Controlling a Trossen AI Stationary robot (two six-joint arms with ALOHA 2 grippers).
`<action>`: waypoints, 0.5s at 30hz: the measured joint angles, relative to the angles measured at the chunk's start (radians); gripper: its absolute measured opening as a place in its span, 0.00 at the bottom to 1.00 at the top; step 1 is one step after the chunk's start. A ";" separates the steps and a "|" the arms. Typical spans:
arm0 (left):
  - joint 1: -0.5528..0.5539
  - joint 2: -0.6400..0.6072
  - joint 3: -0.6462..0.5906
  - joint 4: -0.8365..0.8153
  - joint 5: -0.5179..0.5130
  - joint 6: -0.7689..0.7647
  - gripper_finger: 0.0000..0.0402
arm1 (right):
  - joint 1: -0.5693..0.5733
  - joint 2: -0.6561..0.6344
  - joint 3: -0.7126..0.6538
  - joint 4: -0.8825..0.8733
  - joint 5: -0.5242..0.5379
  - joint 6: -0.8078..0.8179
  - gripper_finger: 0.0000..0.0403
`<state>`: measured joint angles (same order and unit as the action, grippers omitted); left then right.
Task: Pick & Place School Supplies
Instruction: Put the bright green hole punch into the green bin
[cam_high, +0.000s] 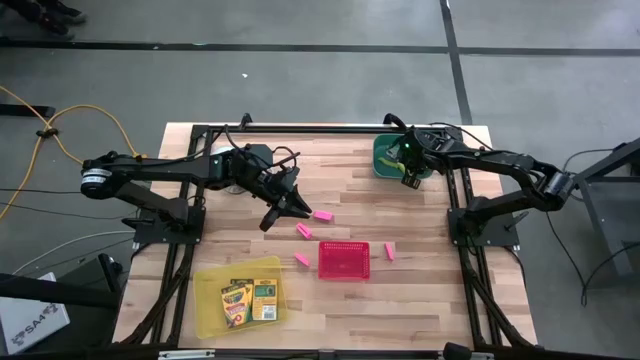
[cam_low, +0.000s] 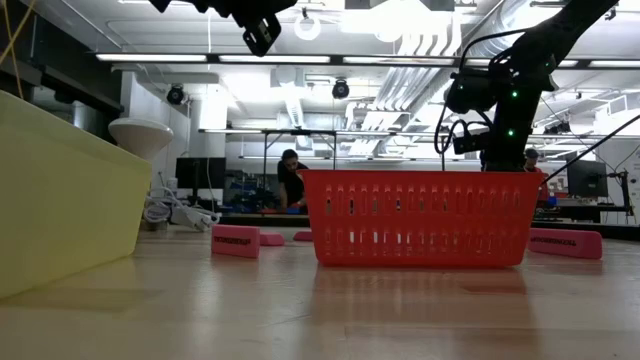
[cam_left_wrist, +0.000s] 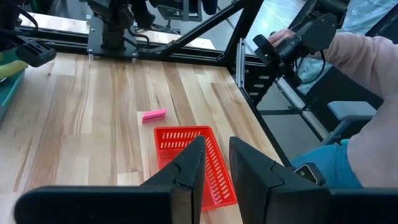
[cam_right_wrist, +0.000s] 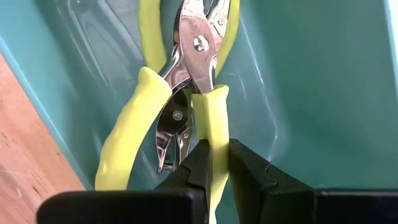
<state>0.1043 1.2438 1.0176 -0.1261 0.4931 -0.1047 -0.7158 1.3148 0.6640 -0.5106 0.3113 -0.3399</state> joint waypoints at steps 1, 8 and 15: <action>0.000 0.000 0.000 0.000 0.000 0.000 0.17 | 0.000 0.000 0.000 0.000 0.000 0.002 0.08; 0.000 0.000 0.000 0.000 0.000 0.000 0.17 | 0.000 0.000 0.000 -0.008 -0.005 0.006 0.08; 0.000 0.000 0.000 0.000 0.000 0.000 0.17 | 0.000 0.000 0.039 -0.057 -0.005 0.006 0.08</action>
<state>0.1041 1.2438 1.0176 -0.1265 0.4931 -0.1047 -0.7155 1.3148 0.7025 -0.5676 0.3064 -0.3336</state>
